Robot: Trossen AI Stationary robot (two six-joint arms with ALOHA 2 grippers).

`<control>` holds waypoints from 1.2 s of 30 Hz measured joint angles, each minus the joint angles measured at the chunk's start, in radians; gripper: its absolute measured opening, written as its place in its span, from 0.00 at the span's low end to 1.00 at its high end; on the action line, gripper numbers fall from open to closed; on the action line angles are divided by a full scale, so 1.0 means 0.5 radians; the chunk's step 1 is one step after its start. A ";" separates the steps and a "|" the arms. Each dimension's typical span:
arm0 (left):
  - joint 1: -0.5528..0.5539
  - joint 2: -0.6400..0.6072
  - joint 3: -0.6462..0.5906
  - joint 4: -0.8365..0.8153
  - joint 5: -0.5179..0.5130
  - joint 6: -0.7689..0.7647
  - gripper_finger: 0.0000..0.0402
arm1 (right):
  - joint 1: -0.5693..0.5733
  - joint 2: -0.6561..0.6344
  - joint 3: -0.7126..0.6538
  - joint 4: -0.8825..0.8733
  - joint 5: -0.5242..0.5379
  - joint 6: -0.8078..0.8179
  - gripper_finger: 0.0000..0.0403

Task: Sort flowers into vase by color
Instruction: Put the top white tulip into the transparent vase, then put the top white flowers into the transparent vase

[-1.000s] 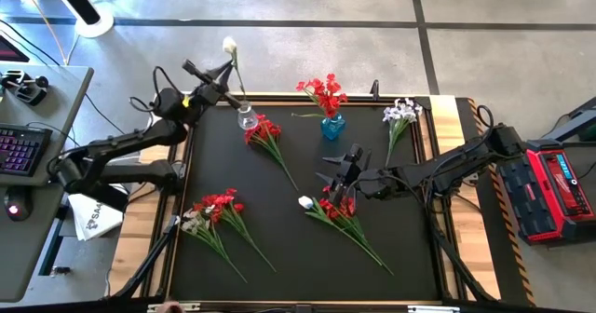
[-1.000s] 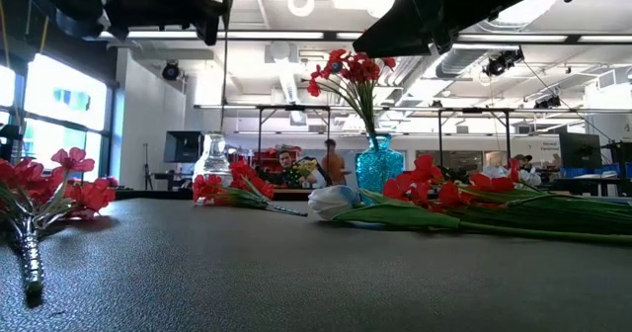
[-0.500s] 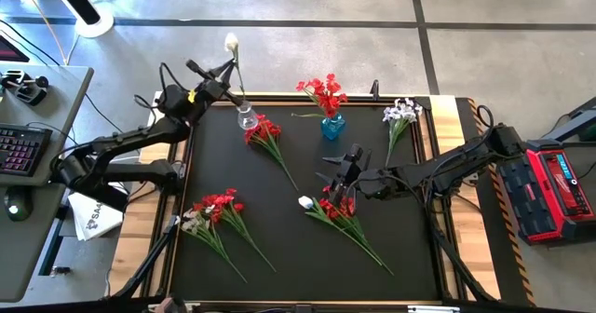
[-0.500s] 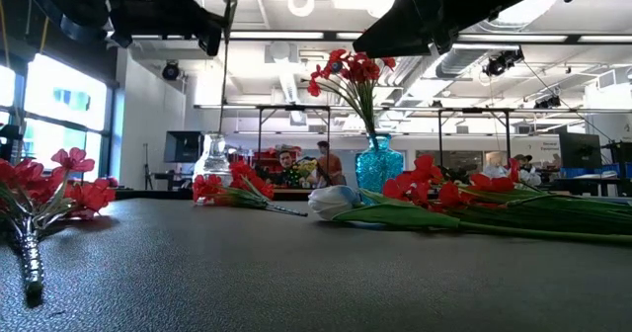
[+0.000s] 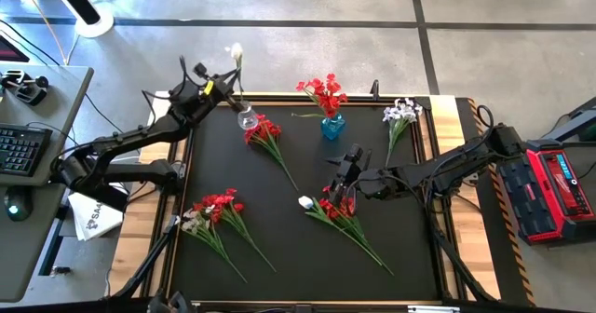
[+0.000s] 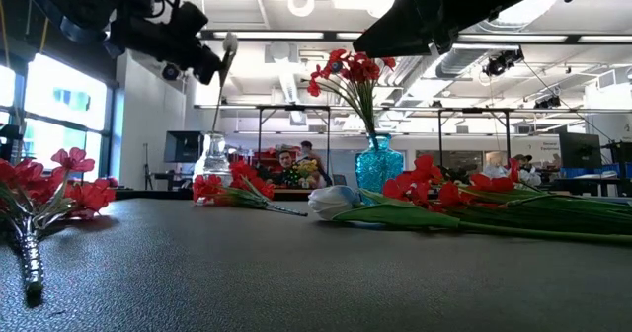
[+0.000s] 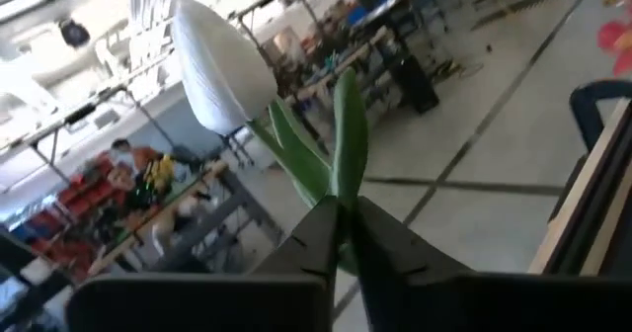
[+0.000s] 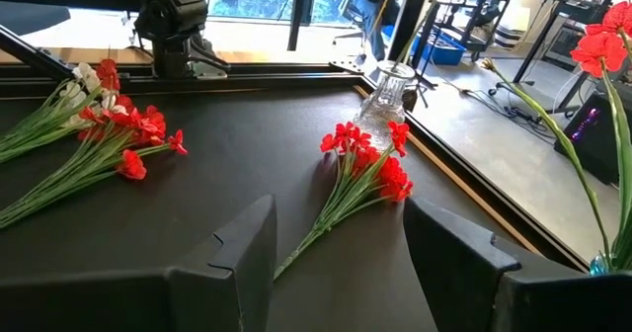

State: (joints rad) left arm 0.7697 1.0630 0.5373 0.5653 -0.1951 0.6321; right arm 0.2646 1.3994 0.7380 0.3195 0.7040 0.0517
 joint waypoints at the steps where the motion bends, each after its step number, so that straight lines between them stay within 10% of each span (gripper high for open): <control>1: 0.008 0.000 0.000 -0.015 -0.015 -0.001 0.09 | 0.000 0.000 0.000 0.000 0.000 0.000 0.48; 11: -0.038 -0.060 0.000 -0.305 -0.320 -0.091 0.37 | 0.000 0.000 0.000 0.000 0.000 0.000 0.48; 27: -0.957 -0.680 0.002 -0.803 -0.791 -0.378 0.39 | 0.013 0.000 0.000 -0.018 -0.024 -0.008 0.48; 36: -1.791 -0.695 0.002 -1.291 -0.748 -0.926 0.39 | 0.062 -0.030 0.409 -1.505 0.023 0.812 0.48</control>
State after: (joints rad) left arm -0.1260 0.7153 0.5385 -0.0801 -0.5689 0.1690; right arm 0.2955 1.3846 0.9423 -0.4328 0.7153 0.4578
